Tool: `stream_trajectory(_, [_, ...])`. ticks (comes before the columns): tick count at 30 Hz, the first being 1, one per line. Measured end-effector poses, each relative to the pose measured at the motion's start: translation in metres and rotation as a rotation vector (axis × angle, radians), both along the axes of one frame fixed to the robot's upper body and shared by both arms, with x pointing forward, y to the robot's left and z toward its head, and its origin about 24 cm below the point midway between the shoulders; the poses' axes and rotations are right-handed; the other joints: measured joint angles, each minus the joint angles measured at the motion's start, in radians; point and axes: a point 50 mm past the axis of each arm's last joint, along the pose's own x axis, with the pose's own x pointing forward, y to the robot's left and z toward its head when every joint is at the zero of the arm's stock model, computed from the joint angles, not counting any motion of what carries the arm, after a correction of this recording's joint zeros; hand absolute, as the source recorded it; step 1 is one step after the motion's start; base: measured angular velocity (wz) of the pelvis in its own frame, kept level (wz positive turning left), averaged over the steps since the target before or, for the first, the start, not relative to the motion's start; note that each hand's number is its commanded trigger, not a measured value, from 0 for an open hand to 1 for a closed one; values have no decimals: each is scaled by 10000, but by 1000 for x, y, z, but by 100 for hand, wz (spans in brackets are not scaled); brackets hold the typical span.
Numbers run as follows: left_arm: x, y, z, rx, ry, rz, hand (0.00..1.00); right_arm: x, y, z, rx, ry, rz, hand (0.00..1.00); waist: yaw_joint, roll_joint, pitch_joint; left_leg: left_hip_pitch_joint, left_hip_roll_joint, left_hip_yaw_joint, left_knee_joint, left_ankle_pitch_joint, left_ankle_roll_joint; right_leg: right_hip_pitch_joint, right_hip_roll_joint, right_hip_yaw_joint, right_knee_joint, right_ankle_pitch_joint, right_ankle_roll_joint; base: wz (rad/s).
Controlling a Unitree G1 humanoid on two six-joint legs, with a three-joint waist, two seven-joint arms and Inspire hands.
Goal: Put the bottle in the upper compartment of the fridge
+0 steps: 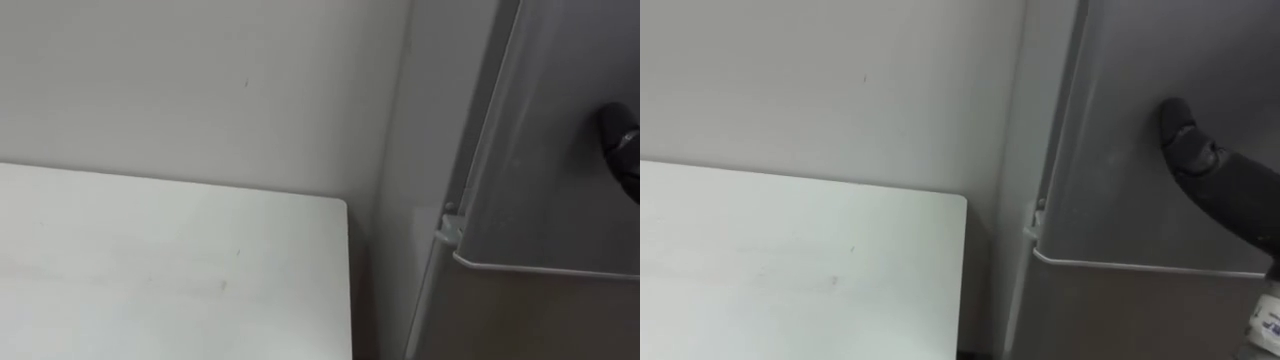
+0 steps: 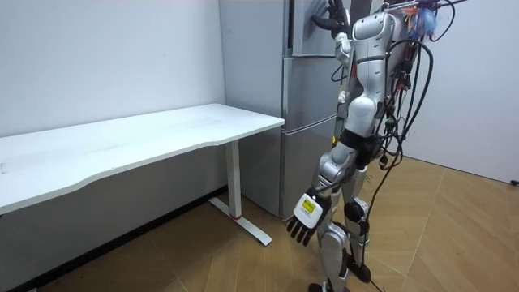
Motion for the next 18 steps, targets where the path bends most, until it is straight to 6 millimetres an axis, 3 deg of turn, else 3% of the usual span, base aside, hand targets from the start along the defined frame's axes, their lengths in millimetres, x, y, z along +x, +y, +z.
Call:
stream_trajectory(6, [-2, 0, 0, 7, 173, 50, 0, 5, 4, -3, -648, 331, -240, 0, 9, 42, -5, 117, 6, 11, -33, 23, -23, 21, 17, 44, -5, 2, -3, -2])
stream_trajectory(18, [3, -1, -1, 4, 144, -198, 0, 24, 2, -25, -1602, 1417, -1088, 0, 54, -134, 36, 149, -2, -26, -64, 26, -19, 91, 17, 63, 9, 6, -8, 0])
